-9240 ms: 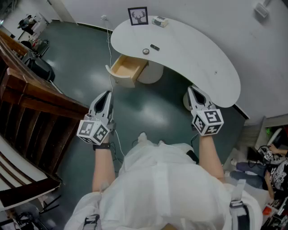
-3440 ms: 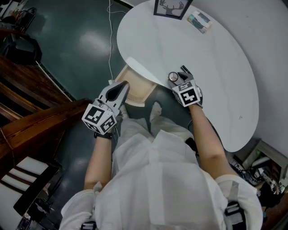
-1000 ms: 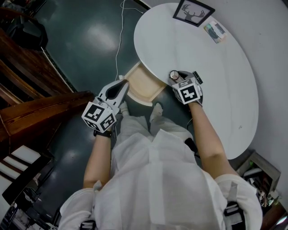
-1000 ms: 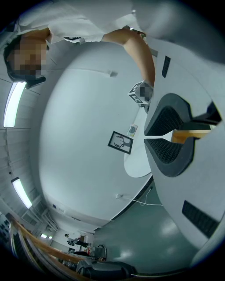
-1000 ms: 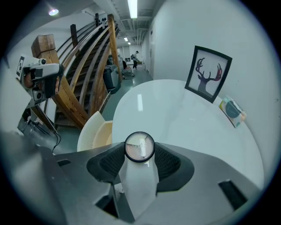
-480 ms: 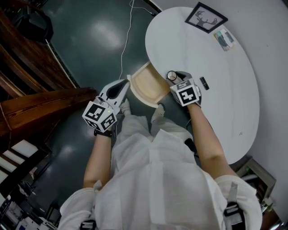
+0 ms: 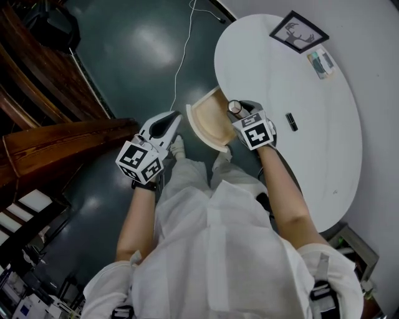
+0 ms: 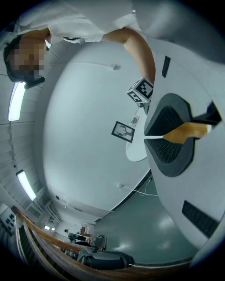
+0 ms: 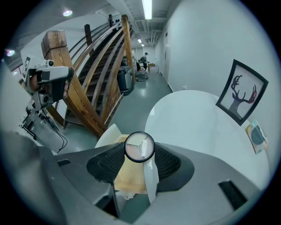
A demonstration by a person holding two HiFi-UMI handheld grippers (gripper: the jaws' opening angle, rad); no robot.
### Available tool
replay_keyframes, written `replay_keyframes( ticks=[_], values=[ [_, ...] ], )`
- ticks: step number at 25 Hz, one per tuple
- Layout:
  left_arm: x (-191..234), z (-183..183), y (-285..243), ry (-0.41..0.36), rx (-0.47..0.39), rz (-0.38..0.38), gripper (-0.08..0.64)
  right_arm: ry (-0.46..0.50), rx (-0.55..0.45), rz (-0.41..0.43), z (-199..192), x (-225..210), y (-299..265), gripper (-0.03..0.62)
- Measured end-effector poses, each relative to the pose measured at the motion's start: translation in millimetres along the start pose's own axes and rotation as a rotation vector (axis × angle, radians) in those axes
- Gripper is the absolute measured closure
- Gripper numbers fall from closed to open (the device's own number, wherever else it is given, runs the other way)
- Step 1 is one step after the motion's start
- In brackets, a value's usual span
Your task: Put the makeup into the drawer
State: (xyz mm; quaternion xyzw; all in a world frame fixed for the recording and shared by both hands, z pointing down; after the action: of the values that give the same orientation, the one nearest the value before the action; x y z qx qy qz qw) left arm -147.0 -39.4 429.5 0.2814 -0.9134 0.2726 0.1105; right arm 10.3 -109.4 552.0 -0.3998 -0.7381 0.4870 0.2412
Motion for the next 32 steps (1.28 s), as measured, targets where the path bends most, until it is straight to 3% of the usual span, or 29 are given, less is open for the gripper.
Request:
replay_keyframes(
  ticks=[18, 32],
  values=[
    [39.7, -7.9, 25.9, 0.012, 0.022, 0.031, 0.529, 0.041, 0.054, 0.081, 15.1, 48.8, -53.3, 0.383],
    [66.1, -30.6, 15.7, 0.029, 0.046, 0.011, 0.529, 0.045, 0.155, 0.114, -6.6, 68.1, -138.5, 0.383]
  ],
)
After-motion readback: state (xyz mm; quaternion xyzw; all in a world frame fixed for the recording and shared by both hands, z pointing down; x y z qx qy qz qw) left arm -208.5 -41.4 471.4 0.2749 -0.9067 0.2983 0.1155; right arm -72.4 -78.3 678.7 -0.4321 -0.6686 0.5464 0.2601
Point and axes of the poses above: the fingertips, and each gripper's own axes: y backward along the fingers, x to its left, z out of its top, the point moved 1 cm from there along y, backward along the fingers, and after that the axes turned 10 degrees about x, right-handed, at the moved point
